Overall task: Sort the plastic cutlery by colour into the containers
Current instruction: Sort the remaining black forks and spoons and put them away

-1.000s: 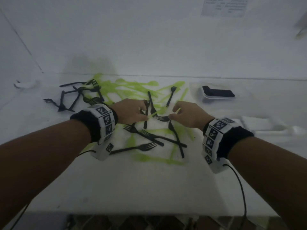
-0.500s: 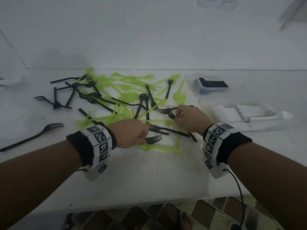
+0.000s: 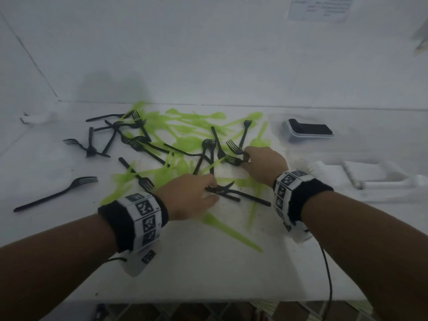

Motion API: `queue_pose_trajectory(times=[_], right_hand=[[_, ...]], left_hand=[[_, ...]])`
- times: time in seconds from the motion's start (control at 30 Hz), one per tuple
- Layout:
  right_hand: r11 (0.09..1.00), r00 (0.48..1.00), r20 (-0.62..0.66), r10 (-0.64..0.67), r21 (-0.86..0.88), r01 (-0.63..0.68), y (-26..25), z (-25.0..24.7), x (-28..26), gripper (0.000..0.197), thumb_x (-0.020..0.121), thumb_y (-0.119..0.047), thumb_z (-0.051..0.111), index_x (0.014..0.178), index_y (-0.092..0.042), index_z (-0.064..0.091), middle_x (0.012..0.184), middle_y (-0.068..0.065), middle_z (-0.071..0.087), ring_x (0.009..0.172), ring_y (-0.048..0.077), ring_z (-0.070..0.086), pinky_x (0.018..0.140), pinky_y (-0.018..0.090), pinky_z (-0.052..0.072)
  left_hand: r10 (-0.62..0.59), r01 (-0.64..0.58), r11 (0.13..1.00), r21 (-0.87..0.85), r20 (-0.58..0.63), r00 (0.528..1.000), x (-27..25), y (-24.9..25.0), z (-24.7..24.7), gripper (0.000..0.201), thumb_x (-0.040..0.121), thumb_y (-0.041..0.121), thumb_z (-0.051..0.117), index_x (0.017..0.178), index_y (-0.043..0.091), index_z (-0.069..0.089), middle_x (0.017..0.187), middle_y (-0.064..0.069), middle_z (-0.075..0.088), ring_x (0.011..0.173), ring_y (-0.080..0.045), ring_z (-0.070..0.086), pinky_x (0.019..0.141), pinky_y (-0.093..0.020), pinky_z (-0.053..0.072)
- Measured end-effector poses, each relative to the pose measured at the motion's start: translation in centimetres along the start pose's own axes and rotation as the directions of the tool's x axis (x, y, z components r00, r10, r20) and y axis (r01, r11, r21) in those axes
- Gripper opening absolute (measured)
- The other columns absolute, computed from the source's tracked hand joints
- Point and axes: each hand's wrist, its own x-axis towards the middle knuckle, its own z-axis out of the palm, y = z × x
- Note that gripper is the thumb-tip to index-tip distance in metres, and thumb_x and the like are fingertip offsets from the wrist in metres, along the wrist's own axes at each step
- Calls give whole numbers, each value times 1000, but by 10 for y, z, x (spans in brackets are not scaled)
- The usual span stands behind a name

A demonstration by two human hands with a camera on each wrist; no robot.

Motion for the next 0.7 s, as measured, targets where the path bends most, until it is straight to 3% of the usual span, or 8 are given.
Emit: queue_pose_trajectory(times=[0.03,0.13,0.2,0.27,0.33,0.43,0.53,0.7], right_hand=[[999,999,-52,-15,34,17,0,-2,2,21,102,-35,55,113,-18,60,109,6,63,98,29,62,75,35,47],[989,983,-183,-23,139,49,-4,-11,6,27,103,-41,54,108,-15,56,108,5,53,89,28,58,72,36,45],[974,980,-199,-30,213,73,-10,-17,3,24,103,-39,53,102,-15,51,99,2,55,81,26,57,66,36,44],[958,987,-150,-55,271,95,-15,-20,-6,21,104,-36,51,102,-15,47,84,2,58,72,24,58,60,36,43],[951,994,-61,-87,292,101,-20,-19,-14,22,104,-35,50,105,-14,47,80,3,60,68,23,57,59,36,44],[970,987,104,-120,225,94,-23,-10,-21,26,103,-37,53,109,-13,54,92,5,63,81,25,60,67,36,46],[982,957,250,-148,150,113,-21,0,-27,25,97,-39,59,106,-15,61,101,5,64,91,25,59,73,34,46],[970,947,292,-132,233,63,-16,3,-36,27,90,-46,71,98,-21,64,96,-3,65,89,18,61,71,29,45]], left_hand=[[4,-6,998,64,28,1000,5,3,2,33,103,44,50,129,23,55,72,9,47,64,-6,48,56,-27,36],[18,-31,985,167,77,997,15,4,9,38,103,41,47,136,22,50,87,6,51,80,-18,56,71,-35,49],[24,-38,984,174,82,996,18,1,14,32,103,40,46,131,24,47,90,4,53,83,-21,58,74,-38,51],[34,-47,983,176,74,997,17,-3,15,27,102,42,45,123,25,45,86,5,53,79,-20,57,69,-37,48],[51,-63,980,189,67,996,16,-7,15,27,101,45,46,122,28,43,83,6,53,77,-19,57,68,-37,48],[75,-88,975,206,69,995,16,-13,14,27,101,47,47,121,28,45,85,5,55,77,-19,57,70,-39,51],[97,-98,976,196,16,995,17,-18,15,20,100,43,49,103,23,51,88,3,56,76,-20,57,69,-40,52],[121,-118,978,173,-7,993,14,-23,16,18,98,42,54,97,25,46,86,4,56,75,-18,56,69,-38,51]])
